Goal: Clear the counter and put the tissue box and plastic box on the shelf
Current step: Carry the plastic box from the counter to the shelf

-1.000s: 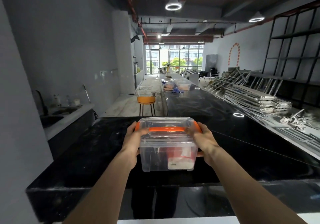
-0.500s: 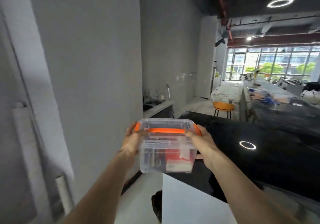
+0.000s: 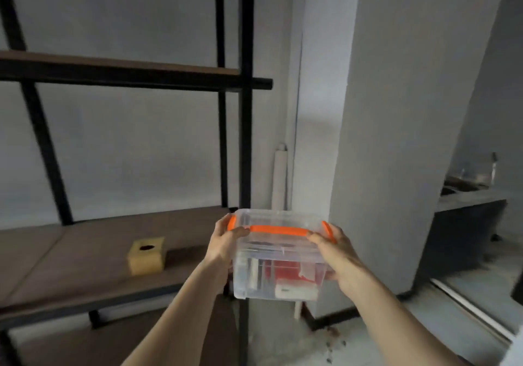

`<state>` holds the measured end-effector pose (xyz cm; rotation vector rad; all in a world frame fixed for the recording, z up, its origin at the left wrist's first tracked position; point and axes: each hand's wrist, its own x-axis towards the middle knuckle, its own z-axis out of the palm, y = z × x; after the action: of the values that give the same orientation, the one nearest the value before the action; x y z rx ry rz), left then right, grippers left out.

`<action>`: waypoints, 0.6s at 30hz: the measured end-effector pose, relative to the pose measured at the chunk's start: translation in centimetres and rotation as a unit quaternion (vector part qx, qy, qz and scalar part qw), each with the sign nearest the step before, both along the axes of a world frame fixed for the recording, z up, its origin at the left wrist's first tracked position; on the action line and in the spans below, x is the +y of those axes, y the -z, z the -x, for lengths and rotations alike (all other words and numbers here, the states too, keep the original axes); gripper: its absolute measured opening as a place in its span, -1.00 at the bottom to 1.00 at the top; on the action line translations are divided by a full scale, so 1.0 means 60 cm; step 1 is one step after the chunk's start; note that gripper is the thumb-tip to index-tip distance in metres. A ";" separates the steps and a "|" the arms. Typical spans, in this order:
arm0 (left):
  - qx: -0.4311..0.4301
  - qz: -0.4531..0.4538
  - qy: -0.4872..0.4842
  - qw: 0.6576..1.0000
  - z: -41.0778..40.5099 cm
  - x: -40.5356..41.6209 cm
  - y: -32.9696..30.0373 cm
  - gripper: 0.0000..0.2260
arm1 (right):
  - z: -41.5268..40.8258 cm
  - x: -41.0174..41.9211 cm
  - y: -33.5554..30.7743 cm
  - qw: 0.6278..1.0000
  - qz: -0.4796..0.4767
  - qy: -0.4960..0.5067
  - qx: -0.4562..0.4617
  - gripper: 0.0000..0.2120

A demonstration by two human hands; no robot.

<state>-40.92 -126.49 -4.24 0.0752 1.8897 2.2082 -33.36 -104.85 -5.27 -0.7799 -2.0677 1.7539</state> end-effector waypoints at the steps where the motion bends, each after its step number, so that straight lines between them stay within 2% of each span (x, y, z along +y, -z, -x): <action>1: 0.005 0.008 -0.020 1.000 0.010 -0.054 0.004 -0.43 | 0.024 -0.051 0.005 1.000 0.003 -0.020 -0.004 -0.41; 3: 0.008 0.023 -0.056 0.998 0.029 -0.150 0.011 -0.44 | 0.065 -0.141 0.013 0.998 0.015 -0.054 -0.005 -0.50; 8: -0.005 0.033 -0.122 0.992 0.074 -0.334 0.034 -0.44 | 0.172 -0.317 0.045 0.991 -0.005 -0.134 -0.017 -0.43; 13: 0.001 0.056 -0.158 0.986 0.148 -0.452 0.064 -0.50 | 0.291 -0.431 0.081 0.981 -0.028 -0.189 -0.032 -0.27; 18: -0.007 0.066 -0.191 0.979 0.271 -0.543 0.084 -0.49 | 0.441 -0.524 0.106 0.972 -0.005 -0.230 -0.042 -0.23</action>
<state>-57.17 -159.08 -9.29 -0.3547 2.1883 2.2926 -59.80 -136.31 -11.62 -0.3935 -2.4620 1.9612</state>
